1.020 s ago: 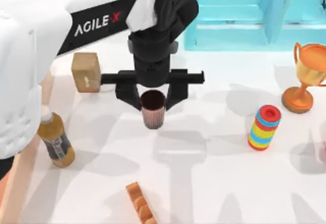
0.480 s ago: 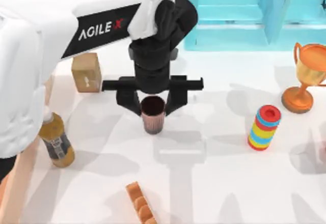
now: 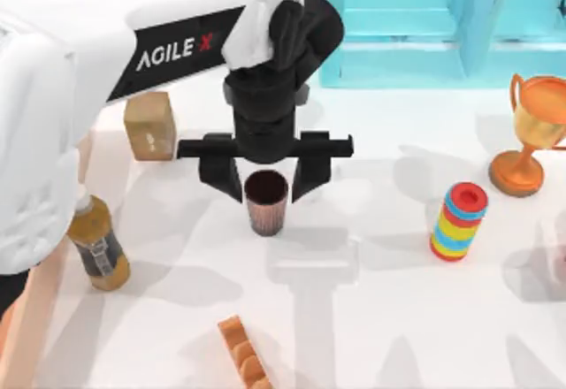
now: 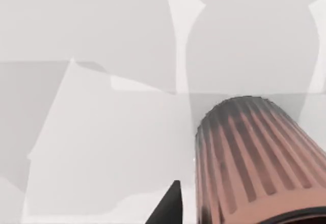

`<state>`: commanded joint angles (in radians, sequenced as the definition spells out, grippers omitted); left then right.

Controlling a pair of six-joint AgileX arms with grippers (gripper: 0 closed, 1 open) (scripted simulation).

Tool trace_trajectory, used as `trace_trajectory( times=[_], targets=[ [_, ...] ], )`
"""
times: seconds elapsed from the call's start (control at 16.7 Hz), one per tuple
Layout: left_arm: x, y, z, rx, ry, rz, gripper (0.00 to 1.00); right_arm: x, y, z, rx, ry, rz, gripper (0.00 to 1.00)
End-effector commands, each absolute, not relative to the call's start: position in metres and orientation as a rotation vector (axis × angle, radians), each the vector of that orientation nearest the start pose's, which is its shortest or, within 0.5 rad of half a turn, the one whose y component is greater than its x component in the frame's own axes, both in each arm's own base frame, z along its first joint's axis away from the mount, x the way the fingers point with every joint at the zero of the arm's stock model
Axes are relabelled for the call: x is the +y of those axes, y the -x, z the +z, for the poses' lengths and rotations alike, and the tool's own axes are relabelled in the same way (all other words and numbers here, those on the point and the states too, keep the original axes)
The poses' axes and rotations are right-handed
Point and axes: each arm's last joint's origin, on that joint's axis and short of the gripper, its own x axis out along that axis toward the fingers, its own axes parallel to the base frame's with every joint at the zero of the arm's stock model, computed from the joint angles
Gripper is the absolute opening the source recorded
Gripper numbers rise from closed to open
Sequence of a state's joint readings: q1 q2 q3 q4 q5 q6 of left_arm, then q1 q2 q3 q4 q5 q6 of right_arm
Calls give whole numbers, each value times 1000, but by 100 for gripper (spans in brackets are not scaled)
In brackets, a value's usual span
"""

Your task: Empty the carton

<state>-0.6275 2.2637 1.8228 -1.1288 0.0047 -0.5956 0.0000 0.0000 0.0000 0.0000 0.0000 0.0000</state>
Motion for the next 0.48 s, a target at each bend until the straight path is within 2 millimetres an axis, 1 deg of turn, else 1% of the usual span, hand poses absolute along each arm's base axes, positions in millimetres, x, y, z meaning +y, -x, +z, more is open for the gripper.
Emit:
trace_trajectory(
  times=[0.12,0.18,0.48],
  targets=[
    [-255,-361,154,1571,-16,-18,98,-1,-106,160,0,0,0,100],
    [-255,-361,154,1571,-16,-18,100,-1,-106,160,0,0,0,100],
    [-255,-361,154,1571,-16,-18,100,-1,-106,160,0,0,0,100]
  ],
)
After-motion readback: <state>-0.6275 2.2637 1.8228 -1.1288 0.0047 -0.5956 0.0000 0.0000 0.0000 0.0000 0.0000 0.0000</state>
